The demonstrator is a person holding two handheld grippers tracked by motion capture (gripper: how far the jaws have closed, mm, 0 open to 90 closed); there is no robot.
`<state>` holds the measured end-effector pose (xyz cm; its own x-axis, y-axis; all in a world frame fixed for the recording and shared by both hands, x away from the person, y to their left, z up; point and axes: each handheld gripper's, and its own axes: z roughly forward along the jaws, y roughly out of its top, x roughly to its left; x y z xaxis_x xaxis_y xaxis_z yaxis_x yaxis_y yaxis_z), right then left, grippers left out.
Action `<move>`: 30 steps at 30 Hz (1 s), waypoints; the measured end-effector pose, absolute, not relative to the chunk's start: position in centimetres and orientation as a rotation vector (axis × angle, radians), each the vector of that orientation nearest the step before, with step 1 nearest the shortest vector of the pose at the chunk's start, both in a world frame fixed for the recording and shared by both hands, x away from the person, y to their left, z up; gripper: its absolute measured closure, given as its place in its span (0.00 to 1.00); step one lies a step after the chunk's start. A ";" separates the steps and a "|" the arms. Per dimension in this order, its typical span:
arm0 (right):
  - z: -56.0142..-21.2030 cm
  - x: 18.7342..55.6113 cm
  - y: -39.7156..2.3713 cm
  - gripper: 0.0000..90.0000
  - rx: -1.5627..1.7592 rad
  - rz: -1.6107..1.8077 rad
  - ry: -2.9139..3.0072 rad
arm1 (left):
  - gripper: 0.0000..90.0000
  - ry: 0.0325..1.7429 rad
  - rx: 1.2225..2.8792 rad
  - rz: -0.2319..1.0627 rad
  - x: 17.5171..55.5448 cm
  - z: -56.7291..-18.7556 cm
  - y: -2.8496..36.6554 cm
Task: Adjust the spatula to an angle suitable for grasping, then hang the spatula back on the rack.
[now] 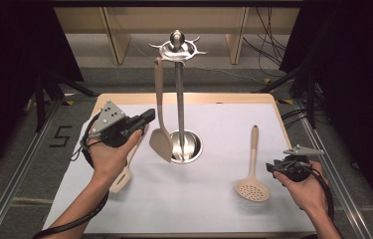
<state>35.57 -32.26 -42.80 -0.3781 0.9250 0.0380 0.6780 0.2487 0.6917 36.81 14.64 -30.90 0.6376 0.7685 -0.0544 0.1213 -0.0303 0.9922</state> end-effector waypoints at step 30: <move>-42.8 35.6 -32.2 0.71 1.470 0.887 2.146 | 0.99 0.678 1.408 0.691 38.6 -23.7 13.1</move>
